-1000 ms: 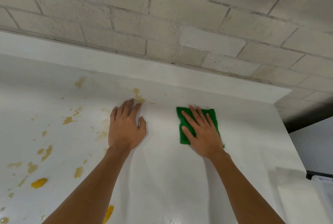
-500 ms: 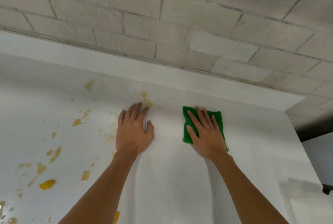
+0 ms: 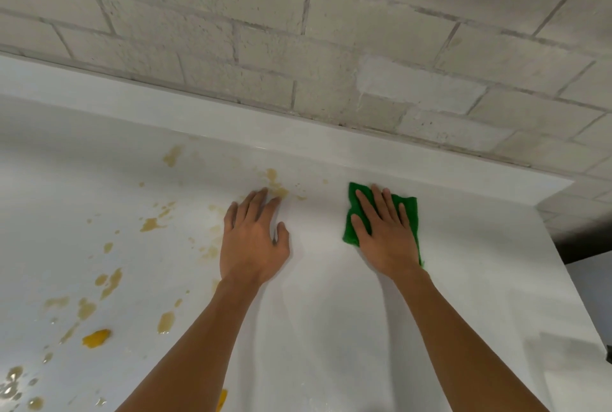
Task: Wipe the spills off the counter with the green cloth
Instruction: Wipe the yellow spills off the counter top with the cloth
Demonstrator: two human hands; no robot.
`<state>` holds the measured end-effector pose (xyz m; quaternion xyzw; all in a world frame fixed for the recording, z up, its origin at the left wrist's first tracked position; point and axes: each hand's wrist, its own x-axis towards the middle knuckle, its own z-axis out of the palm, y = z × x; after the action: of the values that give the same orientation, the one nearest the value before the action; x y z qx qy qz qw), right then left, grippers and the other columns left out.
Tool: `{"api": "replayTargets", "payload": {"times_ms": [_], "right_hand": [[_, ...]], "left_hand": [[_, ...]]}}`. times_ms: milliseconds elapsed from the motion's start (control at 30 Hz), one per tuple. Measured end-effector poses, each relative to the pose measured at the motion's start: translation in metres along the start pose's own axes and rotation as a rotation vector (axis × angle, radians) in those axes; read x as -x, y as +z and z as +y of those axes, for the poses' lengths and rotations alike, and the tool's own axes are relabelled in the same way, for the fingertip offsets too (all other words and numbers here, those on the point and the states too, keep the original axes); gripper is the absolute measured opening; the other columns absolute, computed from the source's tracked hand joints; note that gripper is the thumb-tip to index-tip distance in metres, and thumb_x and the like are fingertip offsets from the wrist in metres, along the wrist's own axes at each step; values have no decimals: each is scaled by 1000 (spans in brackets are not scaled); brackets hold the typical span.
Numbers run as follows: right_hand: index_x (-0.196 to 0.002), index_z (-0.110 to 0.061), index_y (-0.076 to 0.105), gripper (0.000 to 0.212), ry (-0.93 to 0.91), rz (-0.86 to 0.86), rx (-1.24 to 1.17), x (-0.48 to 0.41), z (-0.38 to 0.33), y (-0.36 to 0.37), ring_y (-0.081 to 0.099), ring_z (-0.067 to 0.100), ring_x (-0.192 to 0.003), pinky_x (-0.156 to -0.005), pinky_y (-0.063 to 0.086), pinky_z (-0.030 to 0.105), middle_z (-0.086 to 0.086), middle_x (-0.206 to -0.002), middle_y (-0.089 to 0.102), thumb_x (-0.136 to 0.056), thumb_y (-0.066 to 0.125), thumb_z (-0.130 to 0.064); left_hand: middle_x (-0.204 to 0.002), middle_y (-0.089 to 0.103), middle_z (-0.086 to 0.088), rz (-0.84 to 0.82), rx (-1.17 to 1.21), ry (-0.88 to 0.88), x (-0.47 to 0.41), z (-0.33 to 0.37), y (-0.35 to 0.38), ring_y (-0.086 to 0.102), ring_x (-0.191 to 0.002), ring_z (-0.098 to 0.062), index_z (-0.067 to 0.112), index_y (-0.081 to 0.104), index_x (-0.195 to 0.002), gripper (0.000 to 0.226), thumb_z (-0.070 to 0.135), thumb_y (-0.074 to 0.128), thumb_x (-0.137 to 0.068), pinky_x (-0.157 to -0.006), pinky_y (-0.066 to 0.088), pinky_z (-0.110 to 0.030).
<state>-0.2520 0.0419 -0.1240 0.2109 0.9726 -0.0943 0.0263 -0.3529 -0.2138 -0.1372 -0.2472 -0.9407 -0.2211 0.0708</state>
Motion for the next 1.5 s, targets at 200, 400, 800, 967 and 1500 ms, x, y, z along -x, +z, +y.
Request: {"api": "replayTargets", "payload": {"times_ms": [200,400,800,967,1500], "right_hand": [[-170,-31,-9,65,283,7,-28,-31,-24,0,-20,24,-163,-132,-9,54,2,-178,-18,-111,12,-52],[-170,-36,0,64,-106,-32,-6,-29,-48,5,-19,17,-163,-133,-7,50,-5,-178,-15,-111,13,-55],[-170,-33,-8,64,123,3,-34,-52,-72,8,-21,25,-163,-132,-10,54,0,-177,-19,-112,11,-53],[-170,-39,6,67,-143,5,-13,-18,-49,12,-15,15,-164,-134,-6,48,-8,-178,-11,-106,9,-61],[-169,-41,-5,63,292,44,-22,-25,17,-4,-15,21,-164,-133,-7,49,-1,-178,-15,-110,12,-57]], "left_hand": [[-164,43,-3,3,8,-2,0,1,-1,33,-154,-21,21,53,-151,59,41,44,-96,-128,20,-50],[-163,44,-3,8,16,-3,1,0,0,35,-153,-22,20,55,-149,59,40,46,-95,-128,21,-49],[-163,43,-2,3,30,-12,0,0,2,34,-154,-21,20,55,-150,60,41,46,-94,-128,21,-49],[-165,42,-2,-4,37,-7,1,-1,0,32,-154,-20,20,54,-151,61,41,44,-95,-128,20,-49],[-166,39,-1,-9,42,-1,2,-2,-1,30,-156,-19,21,52,-152,60,41,43,-96,-129,17,-48]]}}
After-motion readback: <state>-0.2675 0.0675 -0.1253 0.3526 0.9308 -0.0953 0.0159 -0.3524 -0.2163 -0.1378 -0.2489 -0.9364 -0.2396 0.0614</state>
